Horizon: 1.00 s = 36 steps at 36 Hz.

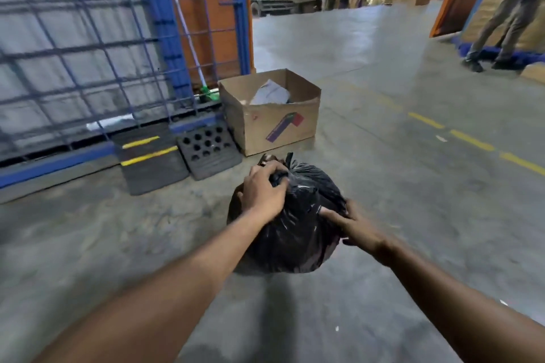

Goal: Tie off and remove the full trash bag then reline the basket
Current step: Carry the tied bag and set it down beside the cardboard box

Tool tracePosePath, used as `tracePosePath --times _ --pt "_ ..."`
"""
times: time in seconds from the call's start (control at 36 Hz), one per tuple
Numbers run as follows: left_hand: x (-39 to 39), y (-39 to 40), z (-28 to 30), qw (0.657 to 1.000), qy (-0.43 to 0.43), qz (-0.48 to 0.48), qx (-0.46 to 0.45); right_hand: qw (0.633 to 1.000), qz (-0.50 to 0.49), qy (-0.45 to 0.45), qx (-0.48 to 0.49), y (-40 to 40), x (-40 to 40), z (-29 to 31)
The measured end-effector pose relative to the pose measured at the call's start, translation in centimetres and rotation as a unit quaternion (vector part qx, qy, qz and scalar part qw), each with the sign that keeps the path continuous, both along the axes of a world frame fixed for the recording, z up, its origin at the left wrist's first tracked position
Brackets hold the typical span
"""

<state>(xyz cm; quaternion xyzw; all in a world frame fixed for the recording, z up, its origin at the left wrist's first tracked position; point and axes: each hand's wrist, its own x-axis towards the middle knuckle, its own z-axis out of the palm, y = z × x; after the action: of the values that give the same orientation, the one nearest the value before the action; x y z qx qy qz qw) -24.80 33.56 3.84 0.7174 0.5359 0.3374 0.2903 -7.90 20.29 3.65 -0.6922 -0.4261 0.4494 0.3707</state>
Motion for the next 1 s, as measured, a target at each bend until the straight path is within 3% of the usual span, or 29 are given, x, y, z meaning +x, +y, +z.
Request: tracePosePath --times 0.31,0.44,0.64,0.75,0.83,1.0 --pt "-4.8 10.7 0.6 0.997 -0.030 0.065 -0.027 0.993 0.089 -0.068 -0.036 14.4 -2.8 0.5" --pt "-6.7 17.8 -1.1 0.993 -0.028 0.109 -0.031 0.990 0.133 -0.037 -0.018 24.4 -2.3 -4.3" --pt "-8.2 26.5 -3.8 0.994 -0.007 0.113 -0.010 0.993 0.121 0.005 0.009 33.0 -4.9 -7.2" --pt "-8.7 28.5 -7.2 0.985 0.070 0.154 -0.016 0.993 0.105 -0.058 0.012 35.9 -5.9 -12.2" --pt "-8.7 28.5 -9.7 0.979 0.103 0.152 -0.087 0.979 0.154 -0.128 -0.022 35.7 -7.2 -14.3" --pt "-9.5 28.2 -10.4 0.985 0.075 0.110 -0.107 0.973 0.152 -0.175 -0.008 36.1 -7.0 -15.1"
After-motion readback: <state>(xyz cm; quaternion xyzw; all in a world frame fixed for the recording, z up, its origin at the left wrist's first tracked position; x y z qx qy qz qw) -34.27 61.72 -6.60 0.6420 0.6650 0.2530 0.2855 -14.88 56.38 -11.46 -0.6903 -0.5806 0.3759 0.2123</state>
